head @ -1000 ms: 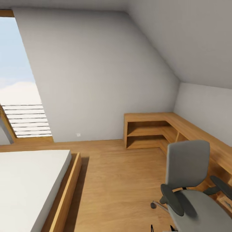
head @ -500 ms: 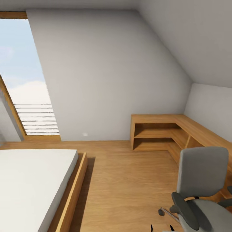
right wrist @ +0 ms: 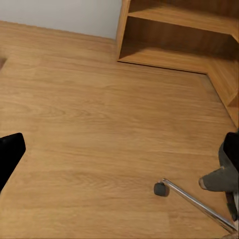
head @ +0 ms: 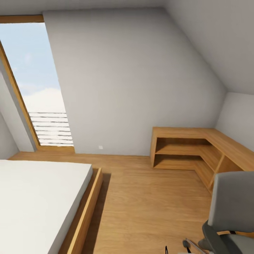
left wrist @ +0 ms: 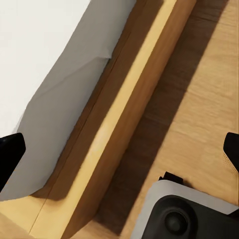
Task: In the bedroom, organize the workspace by keeping the computer under the desk, ensuring the monitor is on the desk, placing the keyboard on the desk next to the monitor, placing the mouse on the desk next to the keyboard, moving the folder from the swivel chair onto the desk next to the mouse, stacking the notebook on top of the folder with the pen on top of the notebook, and positioning the swivel chair next to the desk.
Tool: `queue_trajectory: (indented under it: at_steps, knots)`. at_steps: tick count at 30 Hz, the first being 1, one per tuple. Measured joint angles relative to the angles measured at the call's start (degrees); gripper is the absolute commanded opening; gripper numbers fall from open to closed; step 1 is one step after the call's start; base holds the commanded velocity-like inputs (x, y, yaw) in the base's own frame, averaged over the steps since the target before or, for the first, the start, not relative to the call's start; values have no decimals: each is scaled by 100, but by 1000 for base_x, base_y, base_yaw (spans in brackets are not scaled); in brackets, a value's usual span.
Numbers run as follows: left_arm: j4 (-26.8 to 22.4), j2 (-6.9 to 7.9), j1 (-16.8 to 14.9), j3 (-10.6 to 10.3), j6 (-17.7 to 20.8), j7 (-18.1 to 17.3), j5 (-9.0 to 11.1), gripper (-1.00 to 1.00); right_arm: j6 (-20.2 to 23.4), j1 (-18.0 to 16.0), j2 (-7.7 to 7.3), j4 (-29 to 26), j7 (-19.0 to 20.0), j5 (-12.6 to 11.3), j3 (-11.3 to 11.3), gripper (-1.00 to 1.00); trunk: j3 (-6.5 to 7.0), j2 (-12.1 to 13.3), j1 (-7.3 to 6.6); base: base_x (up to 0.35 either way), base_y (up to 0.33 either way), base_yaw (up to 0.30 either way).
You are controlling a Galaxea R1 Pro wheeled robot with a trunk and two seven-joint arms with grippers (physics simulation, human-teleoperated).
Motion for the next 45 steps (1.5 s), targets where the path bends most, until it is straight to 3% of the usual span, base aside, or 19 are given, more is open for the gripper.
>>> queue_trajectory:
  at_steps: [45]
  knots:
    - [0, -9, 0, -8, 7, -7, -9, 100, 7, 3, -13, 6, 3, -9, -17, 100, 0, 0, 0, 323, 0, 1]
